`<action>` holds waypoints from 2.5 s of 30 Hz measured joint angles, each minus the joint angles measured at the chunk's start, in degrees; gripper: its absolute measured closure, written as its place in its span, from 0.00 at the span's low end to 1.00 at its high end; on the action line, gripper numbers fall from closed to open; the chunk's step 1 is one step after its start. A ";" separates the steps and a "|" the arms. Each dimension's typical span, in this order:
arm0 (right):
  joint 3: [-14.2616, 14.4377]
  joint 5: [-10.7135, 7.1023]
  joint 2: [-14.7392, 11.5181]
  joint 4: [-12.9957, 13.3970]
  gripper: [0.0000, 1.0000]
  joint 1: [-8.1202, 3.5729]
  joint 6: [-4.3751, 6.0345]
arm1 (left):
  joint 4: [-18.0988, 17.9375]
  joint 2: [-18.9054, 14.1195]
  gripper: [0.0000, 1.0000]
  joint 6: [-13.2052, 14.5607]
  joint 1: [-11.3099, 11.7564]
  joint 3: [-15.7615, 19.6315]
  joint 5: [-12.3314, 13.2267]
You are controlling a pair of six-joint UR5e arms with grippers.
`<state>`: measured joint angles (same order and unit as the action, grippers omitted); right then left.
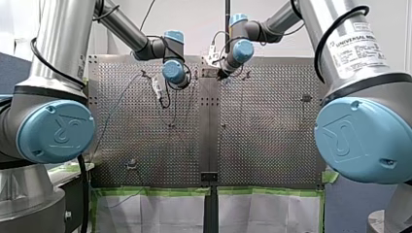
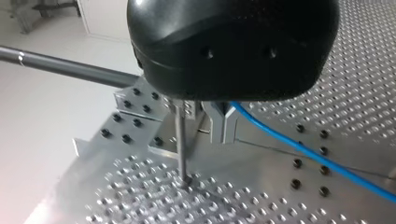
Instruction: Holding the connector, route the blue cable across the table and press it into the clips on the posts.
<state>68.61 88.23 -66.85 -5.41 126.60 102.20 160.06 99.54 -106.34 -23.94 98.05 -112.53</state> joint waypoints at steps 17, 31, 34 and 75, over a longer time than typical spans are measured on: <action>-0.01 -2.49 -2.95 -0.43 1.00 0.62 0.17 | -1.06 0.26 1.00 -0.36 0.50 -2.20 3.26; -0.04 -4.77 -0.82 0.34 1.00 -0.71 0.26 | 0.40 2.75 1.00 0.06 3.34 -5.73 5.63; -0.07 -5.30 -0.71 0.60 1.00 -1.32 0.34 | -0.27 3.98 1.00 0.25 3.67 -6.13 5.98; -5.28 -9.64 4.01 1.10 1.00 -8.04 1.28 | 3.45 10.38 0.40 0.07 7.28 -15.45 9.66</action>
<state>63.34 78.59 -62.84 -4.31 118.56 103.47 163.51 109.92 -106.27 -16.67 82.59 -102.88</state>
